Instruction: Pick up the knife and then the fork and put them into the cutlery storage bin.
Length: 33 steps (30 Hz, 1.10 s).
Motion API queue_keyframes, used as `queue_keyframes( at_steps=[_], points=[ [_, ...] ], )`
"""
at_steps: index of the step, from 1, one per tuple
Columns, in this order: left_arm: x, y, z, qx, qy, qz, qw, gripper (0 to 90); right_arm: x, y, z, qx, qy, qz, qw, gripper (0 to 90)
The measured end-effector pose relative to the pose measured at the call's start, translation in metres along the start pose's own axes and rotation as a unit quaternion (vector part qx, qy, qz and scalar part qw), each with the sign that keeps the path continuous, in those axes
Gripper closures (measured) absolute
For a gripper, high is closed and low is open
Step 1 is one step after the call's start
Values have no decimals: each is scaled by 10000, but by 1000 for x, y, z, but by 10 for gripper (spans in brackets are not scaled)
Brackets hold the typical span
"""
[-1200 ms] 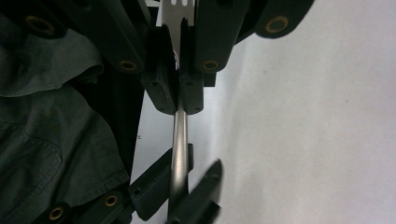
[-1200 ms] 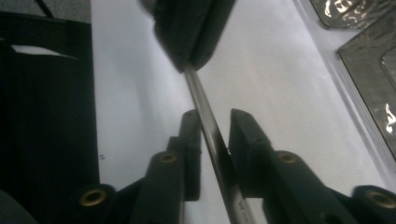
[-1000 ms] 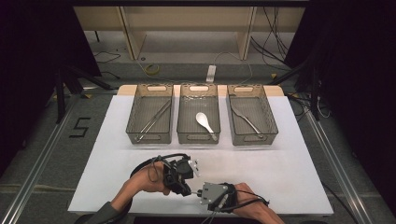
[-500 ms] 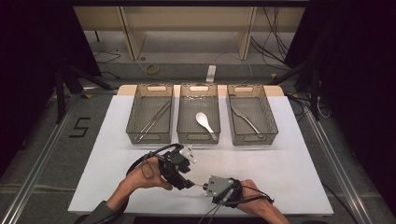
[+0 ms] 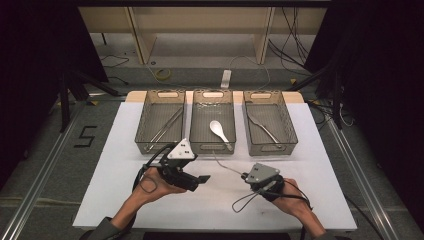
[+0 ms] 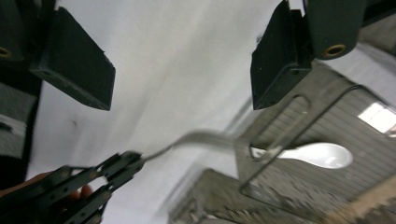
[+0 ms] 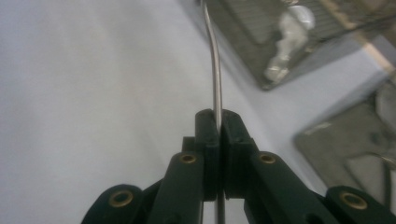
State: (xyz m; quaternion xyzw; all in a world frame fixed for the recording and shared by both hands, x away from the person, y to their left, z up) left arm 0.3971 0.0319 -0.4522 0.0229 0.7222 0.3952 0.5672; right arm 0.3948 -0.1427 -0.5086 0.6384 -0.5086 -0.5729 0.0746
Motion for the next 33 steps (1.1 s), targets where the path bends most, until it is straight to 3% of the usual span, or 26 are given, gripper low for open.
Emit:
queue_keyframes(
  at_steps=[3, 6, 10, 17, 22, 25, 33],
  points=[
    [5, 4, 11, -268, 271, -243, 9990, 203, 0, 12, -21, 218, -266, -138, 9993, 877],
    [9, 11, 19, -295, 636, -569, 9959, 197, -2, 22, -41, 481, -402, -235, 9978, 877],
    [14, 22, 26, -243, 891, -827, 9923, 177, -1, 31, -64, 731, -626, -280, 9950, 877],
    [25, 33, 35, -417, 884, -842, 9916, 169, -1, 29, -103, 957, -1030, -293, 9896, 877],
    [35, 33, 33, -431, 811, -619, 9938, 164, -3, 22, -125, 1022, -1313, -232, 9858, 877],
    [37, 34, 33, -444, 829, -612, 9937, 164, -6, 17, -138, 1030, -1457, -168, 9838, 876],
    [40, 37, 38, -627, 811, -659, 9926, 164, -1, -12, -172, 1105, -1844, 339, 9760, 876]
  ],
)
Point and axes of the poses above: each handheld gripper's, and its own axes: y roughly backward along the jaws, x roughly out of its underside, z roughly to its left, the point moved 10 cm from there along -y, roughly forward along the jaws, and after that the axes turned 2 degrees about y, right-handed, at the moved point
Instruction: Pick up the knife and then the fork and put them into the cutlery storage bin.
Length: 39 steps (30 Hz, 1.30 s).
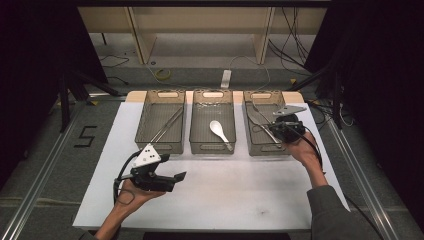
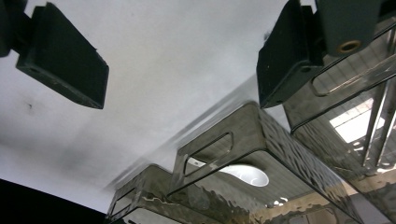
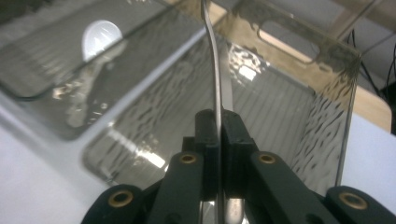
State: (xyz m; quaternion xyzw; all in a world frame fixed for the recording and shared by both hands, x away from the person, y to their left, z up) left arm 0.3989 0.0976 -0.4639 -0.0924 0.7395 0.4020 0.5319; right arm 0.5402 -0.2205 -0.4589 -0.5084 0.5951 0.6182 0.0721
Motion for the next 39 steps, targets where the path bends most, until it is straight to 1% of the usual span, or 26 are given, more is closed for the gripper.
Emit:
queue_keyframes(
  at_steps=[1, 4, 7, 11, 12, 13, 14, 16, 18, 19, 21, 23, 24, 27, 30, 32, 35, 36, 38, 39],
  points=[
    [0, 0, 1, -9, 40, -28, 10000, 164, 1, -5, -2, 34, -24, 91, 10000, 876],
    [0, 1, 3, -52, 34, -45, 10000, 164, 6, -19, -9, 110, -144, 299, 9994, 875],
    [1, 1, 3, -49, 60, -39, 10000, 164, 10, -33, -12, 131, -267, 461, 9985, 874],
    [3, -1, 2, -39, 15, 28, 10000, 164, 12, -48, -13, 223, -208, 616, 9976, 863],
    [3, -1, 2, -39, 27, 34, 10000, 164, 12, -50, -12, 180, -190, 616, 9978, 814],
    [3, -1, 2, -42, 27, 44, 10000, 164, 10, -51, -12, 190, -191, 604, 9978, 737],
    [3, -1, 2, -44, 29, 56, 10000, 164, 9, -50, -13, 213, -199, 616, 9977, 681],
    [3, -1, 2, -21, 57, 48, 10000, 164, 4, -46, -11, 119, -263, 504, 9983, 644],
    [3, 0, 3, 0, 89, 19, 10000, 164, 2, -41, -9, 42, -333, 418, 9986, 581],
    [3, 0, 3, 2, 108, 10, 9999, 164, 2, -37, -7, -13, -398, 396, 9984, 540],
    [2, 0, 3, 7, 108, -3, 9999, 164, 1, -30, -3, -149, -513, 267, 9982, 484],
    [2, 1, 2, 104, 208, -19, 9997, 163, -1, -20, 5, -341, -694, 58, 9970, 451],
    [1, 1, 2, 157, 251, -35, 9996, 162, -1, -14, 10, -442, -756, -79, 9961, 440],
    [1, 2, 2, 239, 388, -79, 9989, 162, 2, 4, 24, -738, -960, -332, 9921, 384],
    [1, 2, 2, 264, 404, -83, 9988, 162, 6, 26, 39, -975, -1111, -632, 9870, 337],
    [1, 2, 1, 280, 421, -100, 9987, 162, 8, 41, 50, -1140, -1204, -844, 9825, 317],
    [2, 3, 1, 293, 439, -96, 9986, 161, 15, 59, 65, -1256, -1249, -1077, 9783, 302],
    [2, 3, 1, 291, 440, -93, 9986, 161, 18, 64, 70, -1311, -1290, -1143, 9763, 297],
    [3, 3, 2, 293, 452, -81, 9985, 161, 24, 73, 79, -1441, -1423, -1297, 9707, 298],
    [3, 3, 1, 295, 468, -81, 9984, 161, 27, 77, 84, -1507, -1449, -1349, 9686, 295]
  ],
)
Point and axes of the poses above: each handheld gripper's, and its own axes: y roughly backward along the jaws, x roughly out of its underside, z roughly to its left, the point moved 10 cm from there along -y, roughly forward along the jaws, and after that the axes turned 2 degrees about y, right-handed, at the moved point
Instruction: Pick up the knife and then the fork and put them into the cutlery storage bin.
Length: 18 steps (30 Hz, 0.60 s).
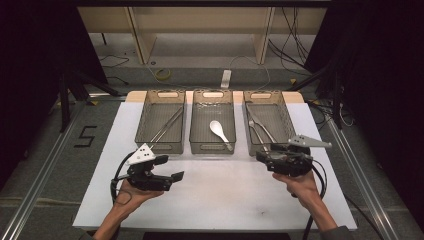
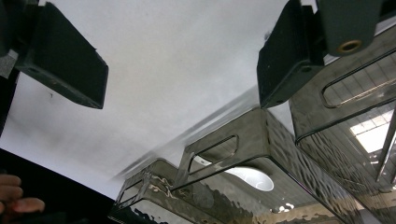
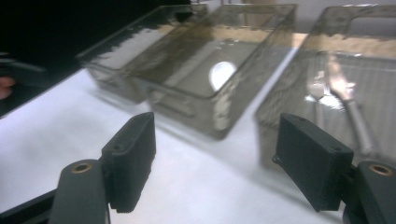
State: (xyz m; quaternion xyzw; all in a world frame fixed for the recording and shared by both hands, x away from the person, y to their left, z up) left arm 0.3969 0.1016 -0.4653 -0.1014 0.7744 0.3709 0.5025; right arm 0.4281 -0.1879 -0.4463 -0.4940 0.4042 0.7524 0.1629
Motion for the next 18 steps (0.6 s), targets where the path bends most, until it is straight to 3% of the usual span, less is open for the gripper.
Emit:
queue_keyframes(
  at_steps=[4, 7, 18],
  points=[
    [1, 1, 0, 34, 48, -20, 10000, 160, 14, 11, 17, 0, 228, -62, 9997, 286],
    [2, 3, -1, 59, 56, -28, 10000, 160, 22, 18, 25, -43, 249, -121, 9996, 281],
    [1, 4, -3, 82, 42, -75, 9999, 160, 36, 29, 27, -97, 137, -261, 9995, 256]
  ],
)
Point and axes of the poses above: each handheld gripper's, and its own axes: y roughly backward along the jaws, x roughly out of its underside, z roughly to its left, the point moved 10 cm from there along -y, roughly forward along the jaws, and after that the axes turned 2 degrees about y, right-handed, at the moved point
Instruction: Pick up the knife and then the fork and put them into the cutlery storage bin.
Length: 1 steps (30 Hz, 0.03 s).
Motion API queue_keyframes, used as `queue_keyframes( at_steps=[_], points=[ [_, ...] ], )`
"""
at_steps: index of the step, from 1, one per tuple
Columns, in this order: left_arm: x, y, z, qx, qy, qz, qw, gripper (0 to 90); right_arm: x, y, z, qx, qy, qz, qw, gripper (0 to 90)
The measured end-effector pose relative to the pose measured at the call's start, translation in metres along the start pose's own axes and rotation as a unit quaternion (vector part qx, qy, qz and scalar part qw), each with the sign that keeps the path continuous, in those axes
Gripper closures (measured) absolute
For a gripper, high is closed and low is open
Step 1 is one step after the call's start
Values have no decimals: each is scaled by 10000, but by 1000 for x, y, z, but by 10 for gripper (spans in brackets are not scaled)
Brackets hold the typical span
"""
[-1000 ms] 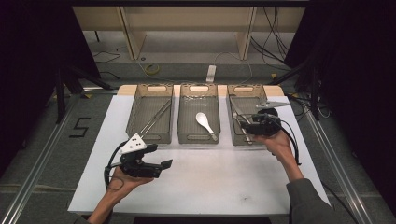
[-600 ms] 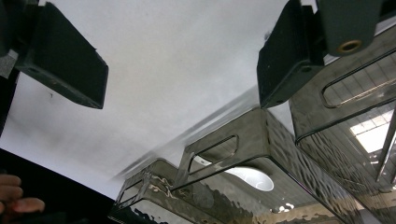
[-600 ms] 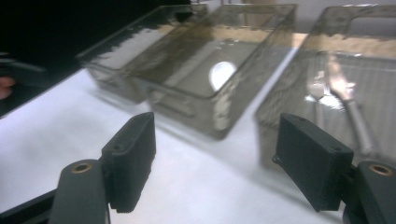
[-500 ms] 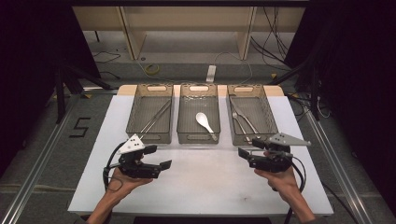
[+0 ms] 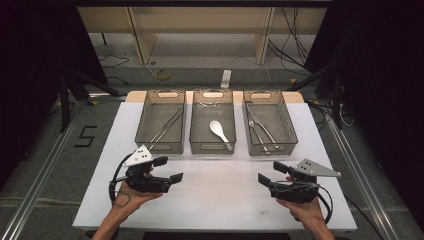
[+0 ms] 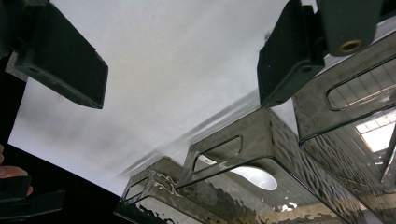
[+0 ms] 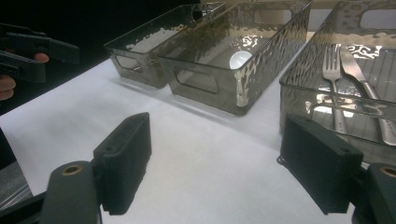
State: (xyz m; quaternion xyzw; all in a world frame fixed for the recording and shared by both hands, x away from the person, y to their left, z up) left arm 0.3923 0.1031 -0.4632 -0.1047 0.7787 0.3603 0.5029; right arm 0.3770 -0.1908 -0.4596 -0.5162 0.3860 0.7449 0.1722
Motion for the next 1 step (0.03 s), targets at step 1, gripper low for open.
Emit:
queue_keyframes(
  at_steps=[1],
  points=[
    [0, 0, 0, 1, 19, -21, 10000, 159, 0, 0, 0, 2, 3, -6, 10000, 255]
  ],
)
Point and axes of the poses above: each handheld gripper's, and its own axes: y roughly backward along the jaws, x roughly out of its underside, z roughly to its left, the point moved 10 cm from there along -y, roughly forward along the jaws, and after that the axes turned 2 degrees about y, right-handed, at the moved point
